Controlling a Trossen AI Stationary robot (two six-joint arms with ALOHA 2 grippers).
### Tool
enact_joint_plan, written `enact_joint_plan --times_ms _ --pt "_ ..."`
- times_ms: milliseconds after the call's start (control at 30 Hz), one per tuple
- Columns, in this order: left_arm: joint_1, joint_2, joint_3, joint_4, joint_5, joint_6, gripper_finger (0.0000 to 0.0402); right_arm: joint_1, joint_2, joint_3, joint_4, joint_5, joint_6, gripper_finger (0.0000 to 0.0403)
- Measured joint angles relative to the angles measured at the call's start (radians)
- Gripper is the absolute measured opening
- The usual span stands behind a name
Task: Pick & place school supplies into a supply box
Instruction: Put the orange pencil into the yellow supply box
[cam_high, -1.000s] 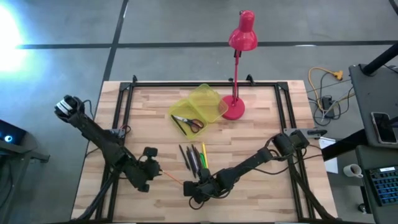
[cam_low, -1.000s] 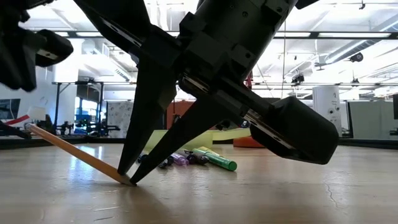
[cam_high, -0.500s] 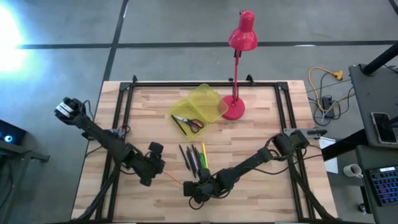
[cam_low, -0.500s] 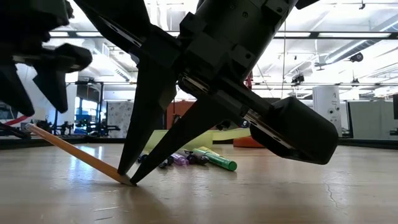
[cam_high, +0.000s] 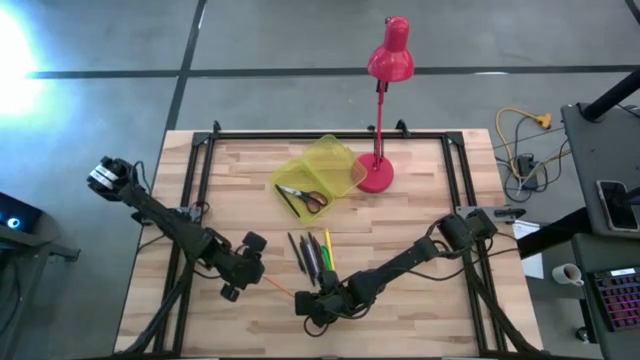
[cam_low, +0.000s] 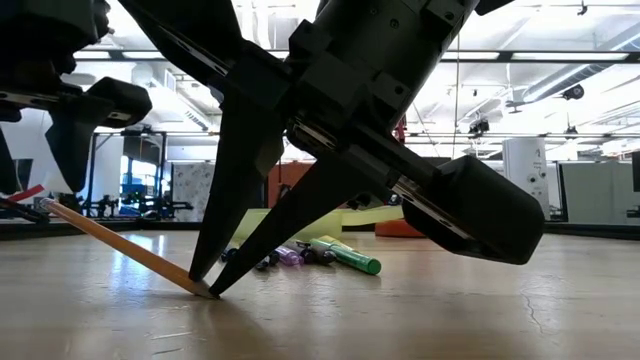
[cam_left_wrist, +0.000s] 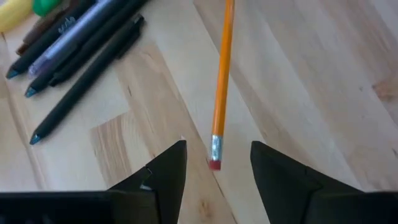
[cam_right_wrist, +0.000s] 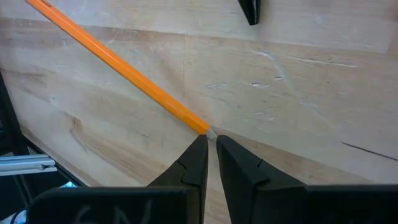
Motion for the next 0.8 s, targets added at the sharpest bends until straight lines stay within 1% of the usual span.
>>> enact_joint_plan --times_ms 100,233,300,400,500,600,667,800 --pt "0.003 0.013 -0.012 0.043 0.0 0.0 0.0163 0.0 0.0 0.0 0.0 0.0 0.005 0.0034" --pt "0.007 0.068 -0.013 0.046 0.0 0.0 0.0158 0.0 0.0 0.0 0.0 0.002 0.015 0.0034" --pt "0.006 0.103 -0.008 0.046 0.0 0.0 0.0146 0.0 0.0 0.0 0.002 0.002 0.017 0.0034" --pt "0.006 0.137 0.001 0.049 0.0 0.0 0.0117 0.0 0.0 0.0 0.002 0.002 0.021 0.0034" --pt "0.006 0.147 0.01 0.051 0.0 0.0 0.0083 0.0 0.0 0.0 0.001 0.002 0.022 0.0034" --pt "0.006 0.138 0.014 0.054 0.0 0.0 0.0057 0.0 0.0 0.0 0.001 0.002 0.022 0.0034" --pt "0.006 0.132 0.015 0.054 0.0 0.0 0.0048 0.0 0.0 0.0 0.001 0.002 0.022 0.0034" --pt "0.006 0.129 0.015 0.053 0.0 0.0 0.0044 0.0 0.0 0.0 0.001 0.002 0.022 0.0034"
